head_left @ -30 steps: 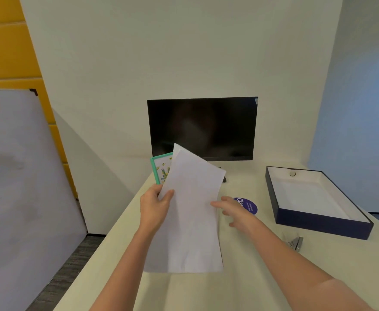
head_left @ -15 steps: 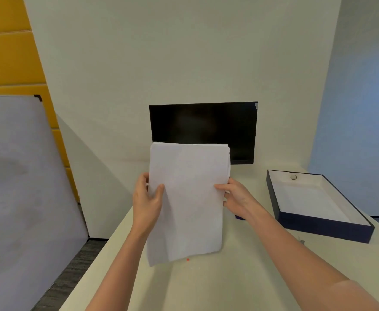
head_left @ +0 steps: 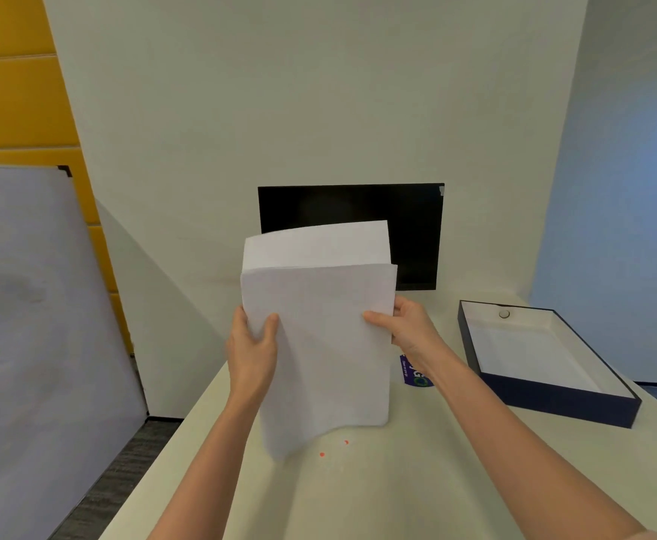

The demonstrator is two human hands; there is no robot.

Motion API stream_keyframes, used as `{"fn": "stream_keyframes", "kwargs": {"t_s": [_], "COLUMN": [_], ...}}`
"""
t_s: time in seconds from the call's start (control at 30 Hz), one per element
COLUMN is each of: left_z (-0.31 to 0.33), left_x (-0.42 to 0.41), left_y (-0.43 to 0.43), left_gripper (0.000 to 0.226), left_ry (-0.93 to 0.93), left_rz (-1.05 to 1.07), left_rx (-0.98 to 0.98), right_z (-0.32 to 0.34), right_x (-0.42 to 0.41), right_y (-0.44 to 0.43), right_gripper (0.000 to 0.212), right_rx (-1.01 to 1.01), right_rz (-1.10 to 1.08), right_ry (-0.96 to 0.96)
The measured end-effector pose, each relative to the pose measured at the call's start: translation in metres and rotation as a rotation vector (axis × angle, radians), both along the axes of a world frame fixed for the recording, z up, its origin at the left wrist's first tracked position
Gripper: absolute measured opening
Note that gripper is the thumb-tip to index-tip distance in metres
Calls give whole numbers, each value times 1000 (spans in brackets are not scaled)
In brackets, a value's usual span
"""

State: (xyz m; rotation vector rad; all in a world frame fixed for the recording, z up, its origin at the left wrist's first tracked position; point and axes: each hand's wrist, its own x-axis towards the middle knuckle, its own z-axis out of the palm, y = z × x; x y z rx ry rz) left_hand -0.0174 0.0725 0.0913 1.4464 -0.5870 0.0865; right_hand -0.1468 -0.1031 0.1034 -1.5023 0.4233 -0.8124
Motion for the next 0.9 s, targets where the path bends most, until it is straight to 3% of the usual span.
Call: {"fn": "stream_keyframes", "kwargs": {"t_s": [0.1,0.2,0.33,0.5,0.6,0.77,0.9], "left_z": [4,7,-1,-5,1,1,12], "left_x": [-13,-13,-10,-21,-30,-40,-38], "left_y": [-2,3,12,12,11,14,16], "left_gripper": [9,16,28,29,24,72,87], "left_ry": [-21,-4,8,-99,-178,-248,-412], "left_rz": [39,-76,-187,-84,-19,15,72], "left_rx": [-5,-59,-6,-4,-21,5,53], "right_z": [1,2,-7,-16,-7,-6,11], "right_x": [-6,-19,-34,-38,-39,-40,-38], "right_y": [10,10,14,31,40,57,60], "right_gripper": [25,33,50,28,27,65,81], "right_rx": [-27,-22,-109,-110,-176,-373,-519], "right_rz": [-56,-18,-13,-137,-174,-277,-382], "right_ry": [-79,-117,-38,-79,-134,-45,-93]}}
